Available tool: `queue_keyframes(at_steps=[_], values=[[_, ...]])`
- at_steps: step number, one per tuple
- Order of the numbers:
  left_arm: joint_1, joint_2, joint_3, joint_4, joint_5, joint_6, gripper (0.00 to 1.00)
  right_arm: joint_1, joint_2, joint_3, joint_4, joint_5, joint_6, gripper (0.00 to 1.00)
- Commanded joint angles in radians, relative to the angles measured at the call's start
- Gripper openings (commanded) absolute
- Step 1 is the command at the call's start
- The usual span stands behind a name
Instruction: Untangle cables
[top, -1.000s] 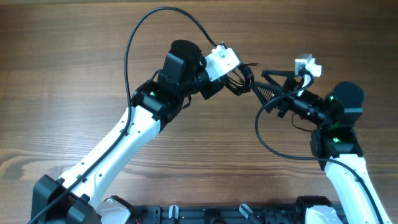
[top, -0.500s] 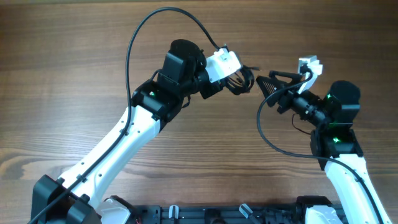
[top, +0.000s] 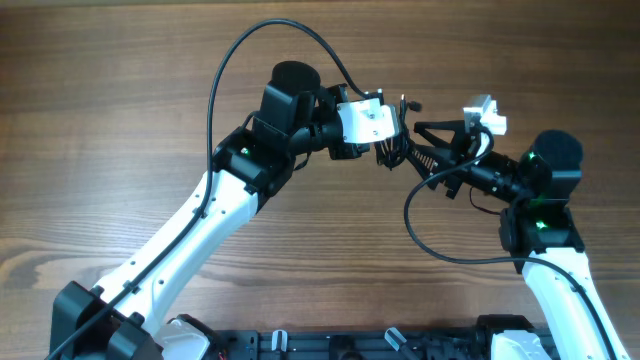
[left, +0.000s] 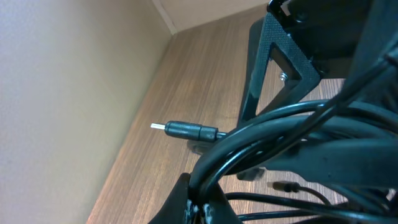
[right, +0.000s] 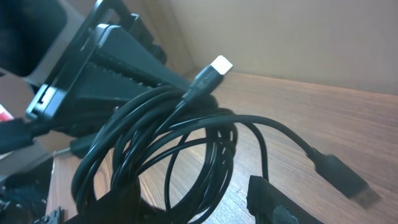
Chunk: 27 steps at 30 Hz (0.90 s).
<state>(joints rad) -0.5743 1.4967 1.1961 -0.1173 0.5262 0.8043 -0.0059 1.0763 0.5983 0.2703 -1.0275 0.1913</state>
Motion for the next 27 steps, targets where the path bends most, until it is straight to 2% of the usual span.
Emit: queue_keyframes(at_steps=[1,3,5,8,14,15,16,18,21,23,25,27], values=[[0.0,-0.014,0.006,0.013,0.008,0.012,0.04,0.002,0.0,0.016,0.011,-0.091,-0.035,0.58],[0.0,-0.014,0.006,0.013,0.01,0.011,0.04,0.002,0.0,0.016,0.055,-0.138,-0.027,0.58],[0.0,-0.014,0.006,0.013,0.029,0.011,0.04,0.002,0.0,0.016,0.103,-0.132,0.054,0.59],[0.0,-0.014,0.006,0.015,0.188,0.012,0.04,0.002,0.0,0.016,0.152,-0.103,0.147,0.59],[0.0,-0.014,0.006,0.044,0.218,0.012,0.04,0.002,0.001,0.016,0.148,-0.072,0.16,0.58],[0.001,-0.014,0.006,0.048,0.219,0.012,0.04,0.002,0.001,0.016,0.147,-0.073,0.16,0.56],[0.001,-0.014,0.006,0.056,0.232,0.012,0.04,0.002,0.001,0.016,0.141,-0.072,0.158,0.43],[0.001,-0.014,0.006,0.08,0.321,0.012,0.04,0.002,0.001,0.016,0.119,-0.055,0.145,0.35],[0.015,-0.014,0.006,0.124,0.419,0.012,0.04,0.002,0.001,0.016,0.04,0.069,0.15,0.31],[0.028,-0.014,0.006,0.128,0.427,0.011,0.04,0.002,0.001,0.016,-0.031,0.204,0.156,0.3],[0.037,-0.014,0.006,0.121,0.427,0.01,0.04,0.002,0.001,0.016,-0.073,0.327,0.233,0.26],[0.043,-0.014,0.006,0.119,0.427,0.0,0.04,0.002,0.001,0.016,-0.081,0.358,0.257,0.26]])
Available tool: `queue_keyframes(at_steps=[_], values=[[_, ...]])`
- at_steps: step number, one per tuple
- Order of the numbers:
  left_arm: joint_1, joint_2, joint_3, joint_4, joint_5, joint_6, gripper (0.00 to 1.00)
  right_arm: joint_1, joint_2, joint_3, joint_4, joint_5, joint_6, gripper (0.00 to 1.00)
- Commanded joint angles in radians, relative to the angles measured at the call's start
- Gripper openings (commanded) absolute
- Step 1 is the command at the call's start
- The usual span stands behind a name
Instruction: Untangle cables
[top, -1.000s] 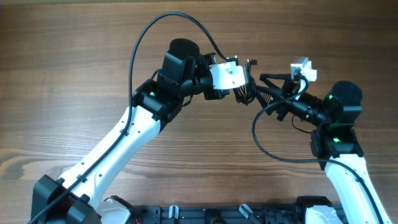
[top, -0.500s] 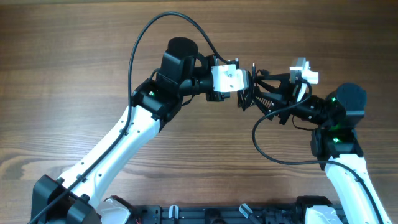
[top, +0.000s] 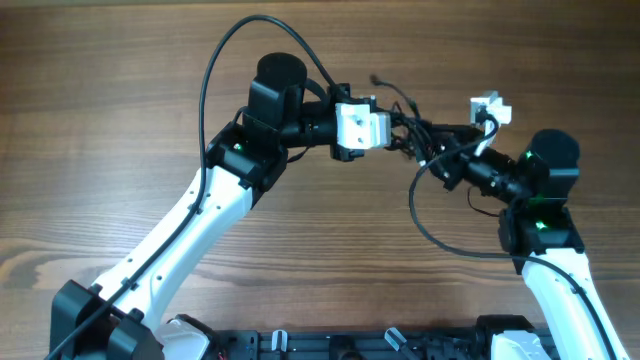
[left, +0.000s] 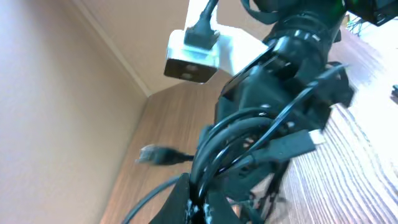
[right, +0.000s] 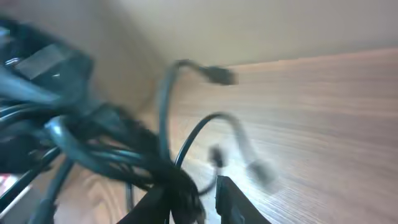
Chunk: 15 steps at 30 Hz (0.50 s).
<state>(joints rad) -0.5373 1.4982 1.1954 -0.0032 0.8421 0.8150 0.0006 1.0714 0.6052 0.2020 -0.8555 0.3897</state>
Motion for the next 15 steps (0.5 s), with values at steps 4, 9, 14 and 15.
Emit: queue_keyframes(at_steps=[4,9,14,15], values=[[0.018,-0.016,0.007,-0.008,0.104,-0.011,0.04,-0.005,0.006,0.009,-0.013,0.187,0.059,0.31],[0.058,-0.016,0.007,-0.014,0.03,-0.112,0.04,-0.005,0.006,0.009,-0.034,0.257,0.134,0.5],[0.085,-0.016,0.007,-0.011,-0.085,-0.323,0.04,-0.005,0.006,0.009,-0.032,0.249,0.134,0.64],[0.086,-0.016,0.007,-0.011,-0.09,-0.352,0.04,-0.005,0.006,0.009,-0.031,0.244,0.134,0.64]])
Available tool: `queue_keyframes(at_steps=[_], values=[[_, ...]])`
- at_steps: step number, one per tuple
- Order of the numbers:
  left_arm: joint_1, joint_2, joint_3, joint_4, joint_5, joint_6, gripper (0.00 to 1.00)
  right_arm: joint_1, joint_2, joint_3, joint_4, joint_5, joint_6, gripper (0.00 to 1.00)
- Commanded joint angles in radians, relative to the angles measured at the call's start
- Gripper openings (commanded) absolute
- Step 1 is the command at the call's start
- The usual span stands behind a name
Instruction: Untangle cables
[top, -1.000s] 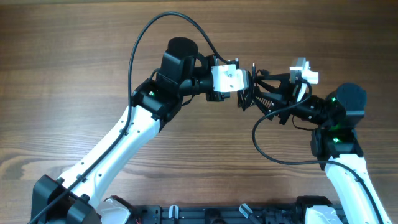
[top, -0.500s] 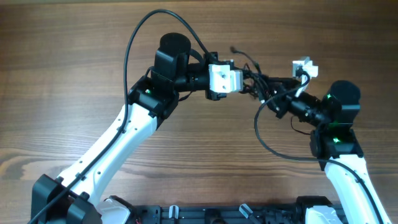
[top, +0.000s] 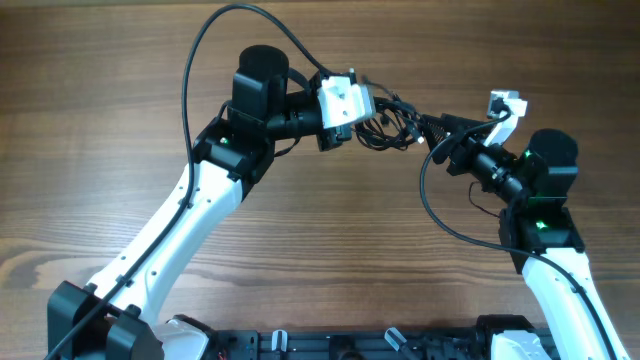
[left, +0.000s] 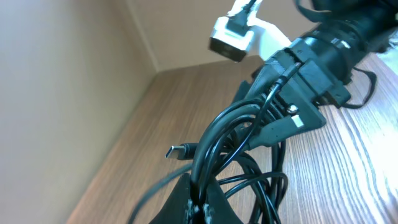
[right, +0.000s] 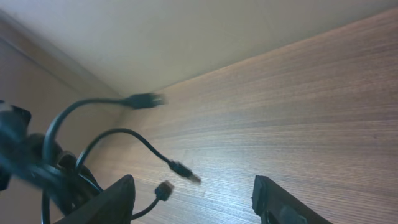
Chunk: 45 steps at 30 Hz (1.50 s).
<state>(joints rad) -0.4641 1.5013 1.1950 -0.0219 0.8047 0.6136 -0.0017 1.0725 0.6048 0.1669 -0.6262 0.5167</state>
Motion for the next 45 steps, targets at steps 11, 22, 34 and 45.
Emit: queue_keyframes(at_steps=[11,22,34,45], values=[[0.013,-0.019,0.008,0.008,-0.265,-0.52,0.04,-0.003,0.004,0.009,0.11,-0.233,-0.098,0.62],[-0.064,-0.019,0.008,0.011,-0.267,-0.674,0.04,-0.003,0.004,0.009,0.109,-0.329,-0.203,0.11],[-0.014,-0.019,0.008,0.01,-0.5,-0.917,0.04,-0.003,0.004,0.009,0.034,-0.088,-0.065,0.05],[-0.014,-0.019,0.008,0.003,-0.49,-0.861,0.04,-0.003,0.004,0.009,0.032,-0.105,-0.072,0.43]])
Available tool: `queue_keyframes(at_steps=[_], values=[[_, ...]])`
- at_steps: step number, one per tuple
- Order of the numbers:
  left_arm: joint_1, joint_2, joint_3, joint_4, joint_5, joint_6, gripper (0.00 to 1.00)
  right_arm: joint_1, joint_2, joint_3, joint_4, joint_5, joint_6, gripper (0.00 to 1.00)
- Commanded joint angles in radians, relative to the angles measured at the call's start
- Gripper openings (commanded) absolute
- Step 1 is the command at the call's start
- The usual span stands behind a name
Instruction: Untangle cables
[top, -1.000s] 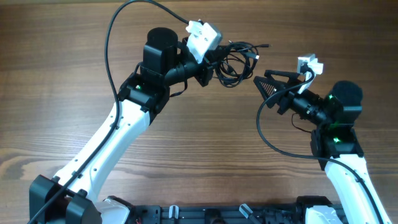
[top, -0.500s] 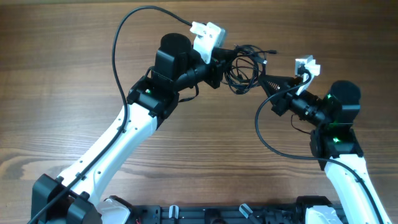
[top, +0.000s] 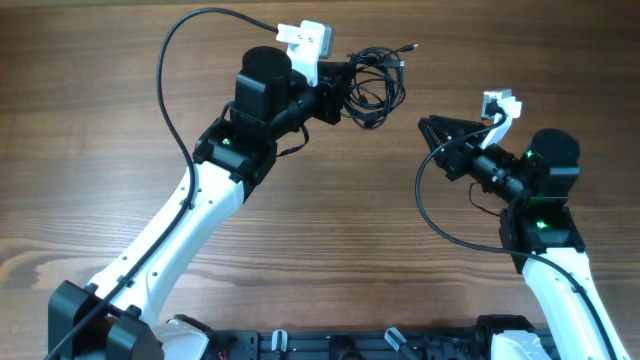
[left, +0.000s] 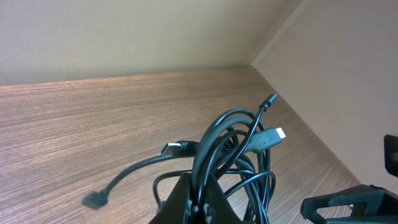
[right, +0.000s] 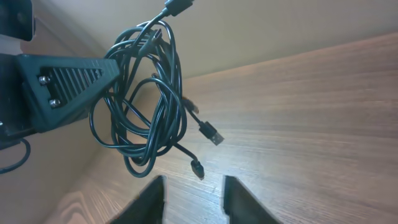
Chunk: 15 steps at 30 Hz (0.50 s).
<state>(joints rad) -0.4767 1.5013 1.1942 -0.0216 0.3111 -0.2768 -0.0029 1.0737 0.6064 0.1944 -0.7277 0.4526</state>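
Note:
A tangled bundle of black cables hangs from my left gripper, which is shut on several strands. In the left wrist view the loops rise from the pinched fingers, with plugs sticking out. The right wrist view shows the bundle dangling clear of the table, loose plug ends hanging below it. My right gripper is open and holds nothing; it sits to the right of the bundle and apart from it. Its fingertips frame bare wood.
The brown wooden table spreads all round. My own arm cables arc over the left arm and loop beside the right arm. A black rail runs along the near edge.
My left gripper has carried the bundle up and away towards the far edge, leaving a gap to the right gripper. The right gripper's fingers stand closer together but still open.
First both grippers met at the bundle, the right one open around its strands. Then the right fingers were closed in on the cables. Later the right gripper was wide open and empty, the left holding the bundle further left. Now the bundle hangs well away from it.

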Motion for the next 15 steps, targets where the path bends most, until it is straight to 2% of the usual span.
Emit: queue_keyframes(at_steps=[1,4,6,12,15], values=[[-0.004,-0.019,0.008,0.002,0.037,0.103,0.04,-0.002,0.003,0.008,0.008,-0.006,-0.007,0.48],[-0.004,-0.019,0.008,-0.005,0.102,0.224,0.04,-0.002,0.003,0.008,0.029,-0.034,-0.005,0.62],[-0.004,-0.019,0.008,-0.016,0.12,0.247,0.04,-0.002,0.003,0.008,0.054,-0.072,-0.005,0.69],[-0.004,-0.019,0.009,0.043,0.385,0.243,0.04,-0.002,0.003,0.008,0.108,-0.168,-0.008,0.74],[-0.011,-0.019,0.008,0.061,0.422,0.242,0.04,-0.002,0.003,0.008,0.149,-0.23,-0.009,0.75]])
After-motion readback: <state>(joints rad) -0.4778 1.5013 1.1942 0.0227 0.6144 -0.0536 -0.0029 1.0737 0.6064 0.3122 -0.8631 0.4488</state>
